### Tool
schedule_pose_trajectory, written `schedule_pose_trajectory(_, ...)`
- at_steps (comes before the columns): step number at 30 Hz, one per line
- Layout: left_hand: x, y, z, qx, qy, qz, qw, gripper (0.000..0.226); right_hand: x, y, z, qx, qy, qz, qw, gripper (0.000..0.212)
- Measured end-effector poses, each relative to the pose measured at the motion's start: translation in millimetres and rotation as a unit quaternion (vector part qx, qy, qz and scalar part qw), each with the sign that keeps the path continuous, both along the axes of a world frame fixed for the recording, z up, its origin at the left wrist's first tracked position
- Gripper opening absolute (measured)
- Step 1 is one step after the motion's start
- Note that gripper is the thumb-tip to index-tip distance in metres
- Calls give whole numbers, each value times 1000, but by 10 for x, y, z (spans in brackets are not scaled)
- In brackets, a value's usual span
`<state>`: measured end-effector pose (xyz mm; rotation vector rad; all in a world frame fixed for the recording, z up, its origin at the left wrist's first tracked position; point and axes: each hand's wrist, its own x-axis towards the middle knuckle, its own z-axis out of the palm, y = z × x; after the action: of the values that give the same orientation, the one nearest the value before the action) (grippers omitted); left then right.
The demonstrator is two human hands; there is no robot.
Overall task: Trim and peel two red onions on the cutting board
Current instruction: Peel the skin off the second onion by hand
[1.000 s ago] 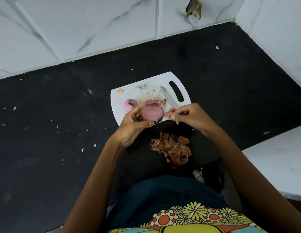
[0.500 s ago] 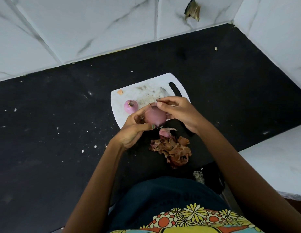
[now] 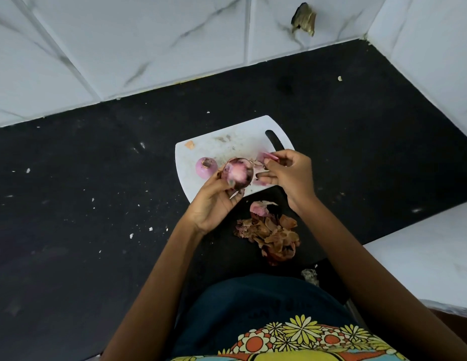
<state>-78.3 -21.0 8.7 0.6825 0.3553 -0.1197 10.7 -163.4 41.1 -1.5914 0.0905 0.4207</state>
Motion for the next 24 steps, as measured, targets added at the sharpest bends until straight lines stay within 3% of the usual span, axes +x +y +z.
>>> schedule_pose_trajectory(4, 54, 0, -15, 64, 43, 2, 997, 44, -27, -69, -124, -168, -108, 32, 979, 19)
schedule_pose_trajectory(7, 49, 25, 17, 125, 42, -18, 991, 46, -10, -119, -168, -306, -158, 165, 924, 17)
schedule_pose_trajectory(10, 35, 61, 53, 164, 21, -43, 985, 54, 21, -145, -161, -376, -166, 245, 878, 41)
schedule_pose_trajectory(13, 32, 105, 37, 172, 8, -55, 984, 66, 31, -129, 17, -262, -143, 201, 933, 36)
schedule_pose_trajectory(15, 42, 111, 5, 169, 7, -53, 984, 75, 41, -102, 98, -140, -60, 209, 966, 24)
schedule_pose_trajectory(18, 56, 97, -7, 178, -5, -56, 982, 70, 48, -59, 120, -34, 48, 228, 972, 25)
schedule_pose_trajectory(24, 51, 120, 27, 195, -16, -69, 978, 71, 41, -40, 103, 9, 73, 190, 979, 21)
